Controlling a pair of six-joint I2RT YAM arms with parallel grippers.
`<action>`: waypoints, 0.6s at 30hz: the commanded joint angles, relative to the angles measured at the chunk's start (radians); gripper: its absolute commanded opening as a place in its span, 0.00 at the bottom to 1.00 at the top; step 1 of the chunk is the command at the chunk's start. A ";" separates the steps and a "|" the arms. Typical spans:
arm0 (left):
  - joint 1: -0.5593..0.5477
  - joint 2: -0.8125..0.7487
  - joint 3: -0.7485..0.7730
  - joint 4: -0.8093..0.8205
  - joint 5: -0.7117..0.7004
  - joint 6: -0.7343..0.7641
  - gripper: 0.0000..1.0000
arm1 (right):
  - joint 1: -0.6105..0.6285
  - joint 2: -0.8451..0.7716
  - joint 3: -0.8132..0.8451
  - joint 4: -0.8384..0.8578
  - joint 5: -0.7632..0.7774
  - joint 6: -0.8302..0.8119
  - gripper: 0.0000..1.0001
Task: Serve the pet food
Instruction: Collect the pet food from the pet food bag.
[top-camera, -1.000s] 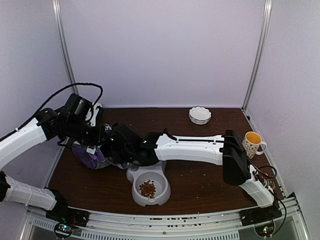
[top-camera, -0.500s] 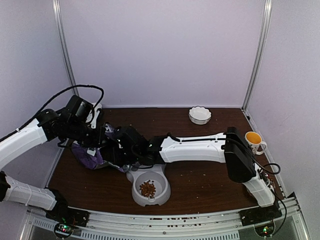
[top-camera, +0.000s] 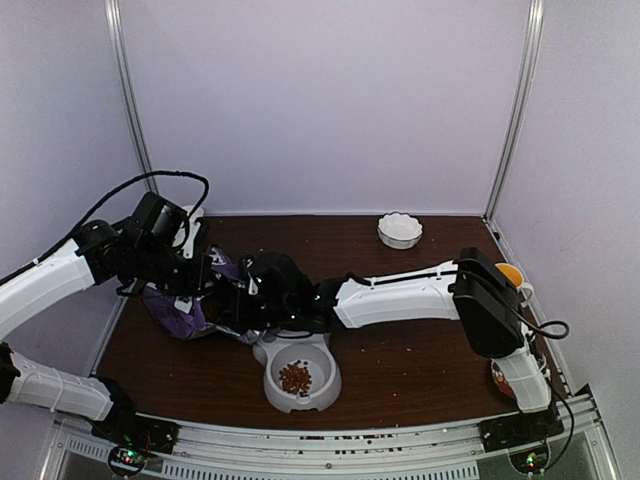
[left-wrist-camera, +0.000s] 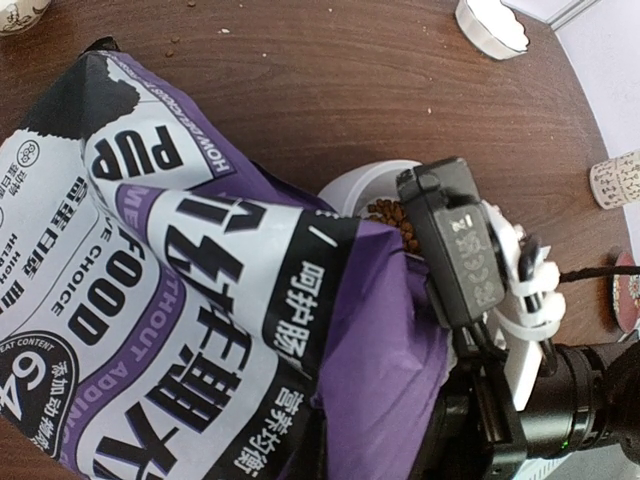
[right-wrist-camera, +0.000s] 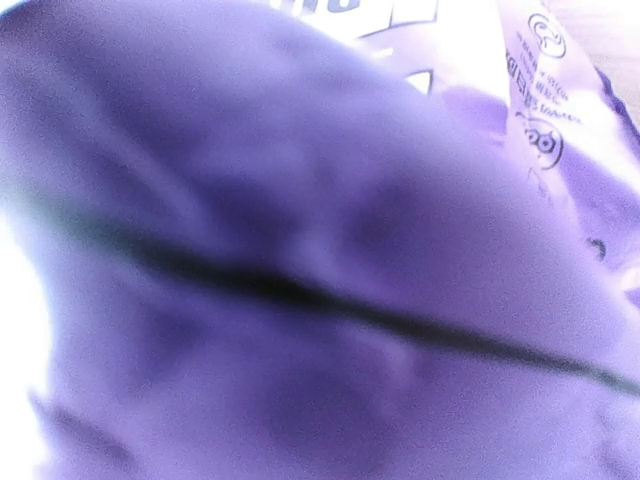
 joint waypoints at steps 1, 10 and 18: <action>-0.004 -0.039 0.009 0.105 -0.012 0.007 0.00 | -0.010 -0.031 -0.065 0.075 -0.089 0.082 0.00; -0.004 -0.054 -0.006 0.096 -0.037 0.009 0.00 | -0.025 -0.083 -0.134 0.156 -0.105 0.119 0.00; -0.004 -0.065 -0.018 0.093 -0.054 0.011 0.00 | -0.045 -0.125 -0.187 0.192 -0.114 0.132 0.00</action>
